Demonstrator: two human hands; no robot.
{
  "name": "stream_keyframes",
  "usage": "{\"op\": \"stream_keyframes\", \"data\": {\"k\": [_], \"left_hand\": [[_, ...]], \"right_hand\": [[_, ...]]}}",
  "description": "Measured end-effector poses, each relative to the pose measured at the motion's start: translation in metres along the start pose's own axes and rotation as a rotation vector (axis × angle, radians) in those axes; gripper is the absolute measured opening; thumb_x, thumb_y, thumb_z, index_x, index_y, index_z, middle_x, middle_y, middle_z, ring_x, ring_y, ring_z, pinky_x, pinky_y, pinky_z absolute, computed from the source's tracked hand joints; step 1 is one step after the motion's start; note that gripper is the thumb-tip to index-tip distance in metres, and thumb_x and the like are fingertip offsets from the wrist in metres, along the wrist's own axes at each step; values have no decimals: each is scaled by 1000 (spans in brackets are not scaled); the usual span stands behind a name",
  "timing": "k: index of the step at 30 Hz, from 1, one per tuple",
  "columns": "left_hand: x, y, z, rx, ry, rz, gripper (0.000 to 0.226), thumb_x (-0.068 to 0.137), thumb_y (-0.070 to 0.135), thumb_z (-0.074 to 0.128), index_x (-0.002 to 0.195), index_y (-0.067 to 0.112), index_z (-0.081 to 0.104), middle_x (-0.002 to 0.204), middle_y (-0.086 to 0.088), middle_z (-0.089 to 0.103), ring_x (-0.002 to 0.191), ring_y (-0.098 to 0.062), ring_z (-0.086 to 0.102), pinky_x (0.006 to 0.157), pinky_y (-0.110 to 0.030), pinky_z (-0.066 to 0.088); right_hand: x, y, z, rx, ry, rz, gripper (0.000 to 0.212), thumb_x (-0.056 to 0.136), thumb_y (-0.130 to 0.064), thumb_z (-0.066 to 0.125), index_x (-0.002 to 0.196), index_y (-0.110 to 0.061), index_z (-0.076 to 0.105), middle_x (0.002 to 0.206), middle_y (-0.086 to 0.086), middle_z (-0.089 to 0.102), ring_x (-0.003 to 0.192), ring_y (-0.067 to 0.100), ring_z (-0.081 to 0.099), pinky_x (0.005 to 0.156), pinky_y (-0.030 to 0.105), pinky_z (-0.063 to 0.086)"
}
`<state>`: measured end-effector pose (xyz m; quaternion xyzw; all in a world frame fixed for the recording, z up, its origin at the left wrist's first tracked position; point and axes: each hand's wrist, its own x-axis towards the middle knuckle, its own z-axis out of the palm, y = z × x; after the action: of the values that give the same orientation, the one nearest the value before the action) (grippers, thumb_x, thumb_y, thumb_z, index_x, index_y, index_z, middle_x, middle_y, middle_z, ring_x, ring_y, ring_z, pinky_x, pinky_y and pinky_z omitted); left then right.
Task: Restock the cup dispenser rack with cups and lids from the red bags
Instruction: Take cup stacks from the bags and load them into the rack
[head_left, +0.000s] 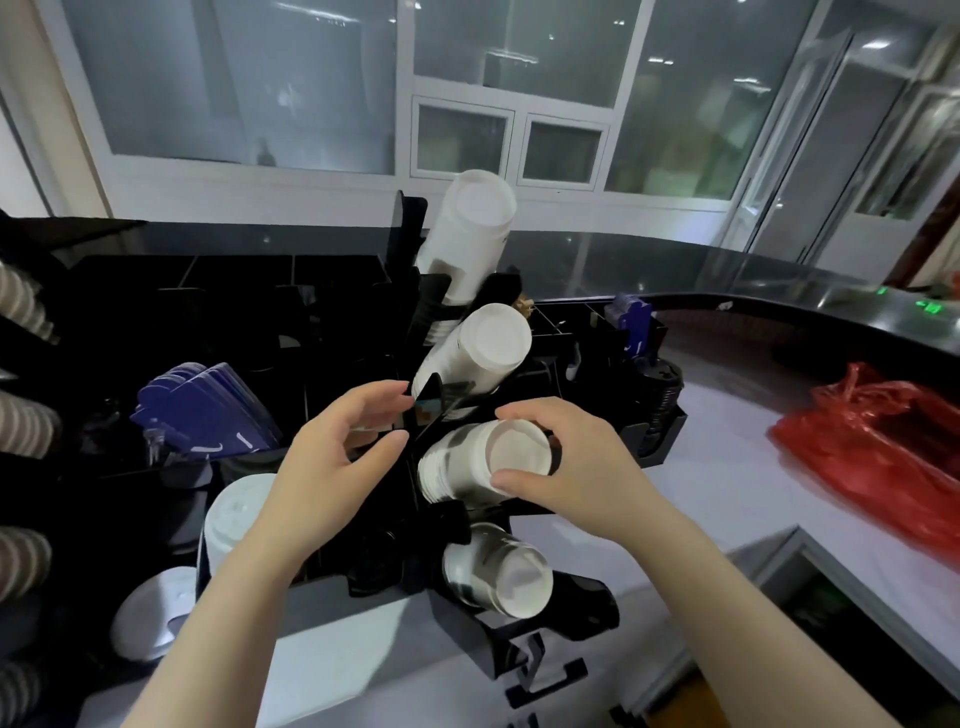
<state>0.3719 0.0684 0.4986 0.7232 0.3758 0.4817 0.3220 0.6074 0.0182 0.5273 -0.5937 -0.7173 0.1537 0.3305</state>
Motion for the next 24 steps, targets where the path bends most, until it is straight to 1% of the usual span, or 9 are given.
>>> {"op": "stream_keyframes", "data": {"k": [2, 5, 7, 10, 14, 17, 19, 22, 24], "left_hand": [[5, 5, 0, 5, -2, 20, 45, 88, 10, 60, 118, 44, 55, 113, 27, 63, 108, 1, 59, 92, -24, 46], [12, 11, -1, -19, -4, 36, 47, 89, 5, 61, 116, 43, 56, 112, 25, 64, 108, -1, 60, 92, -26, 47], [17, 14, -1, -27, -6, 49, 46, 89, 5, 61, 116, 42, 57, 112, 22, 65, 108, -1, 60, 93, -29, 48], [24, 18, -3, -18, -8, 75, 43, 89, 10, 62, 116, 43, 57, 112, 22, 65, 110, -1, 59, 94, -30, 47], [31, 18, -9, 10, -5, 86, 45, 90, 10, 61, 118, 45, 55, 115, 24, 63, 111, -1, 58, 93, -28, 46], [39, 18, -14, 34, -12, 95, 45, 90, 12, 61, 123, 41, 54, 116, 25, 63, 112, 0, 57, 94, -28, 46], [44, 18, -18, 40, -13, 98, 45, 90, 13, 61, 126, 39, 53, 117, 23, 62, 114, 0, 56, 96, -30, 46], [52, 17, -25, 55, -16, 105, 48, 89, 15, 61, 127, 41, 49, 119, 24, 60, 115, 0, 55, 97, -30, 46], [58, 16, -29, 83, -25, 110, 50, 88, 19, 62, 129, 44, 46, 121, 26, 58, 115, 3, 54, 97, -27, 45]], "right_hand": [[2, 0, -2, 0, -28, 8, 49, 72, -39, 76, 119, -39, 59, 115, -28, 55, 108, -11, 49, 89, 13, 38], [4, 1, -4, 33, -15, 15, 42, 76, -38, 74, 116, -38, 62, 113, -27, 58, 106, -12, 50, 87, 8, 38], [7, 1, -5, 82, 46, 20, 32, 81, -34, 72, 112, -37, 64, 110, -26, 61, 105, -11, 53, 88, 8, 40], [16, -6, -10, 180, 163, 13, 21, 84, -25, 70, 102, -36, 68, 99, -20, 68, 97, -4, 60, 86, 17, 49], [37, -22, -20, 233, 297, -41, 20, 83, -15, 70, 93, -31, 68, 89, -17, 70, 85, -2, 64, 79, 17, 52], [62, -31, -21, 278, 413, -34, 26, 79, -13, 73, 98, -27, 63, 90, -13, 67, 83, 1, 62, 78, 17, 51], [83, -36, -21, 293, 458, -6, 40, 76, -19, 77, 110, -25, 57, 101, -9, 62, 91, 4, 59, 79, 16, 48], [120, -39, -25, 233, 438, 43, 69, 72, -30, 80, 131, -22, 45, 120, -5, 51, 106, 10, 51, 87, 21, 41], [143, -39, -30, 209, 392, 60, 79, 70, -34, 82, 136, -22, 40, 122, -6, 50, 109, 10, 49, 88, 24, 39]]}}
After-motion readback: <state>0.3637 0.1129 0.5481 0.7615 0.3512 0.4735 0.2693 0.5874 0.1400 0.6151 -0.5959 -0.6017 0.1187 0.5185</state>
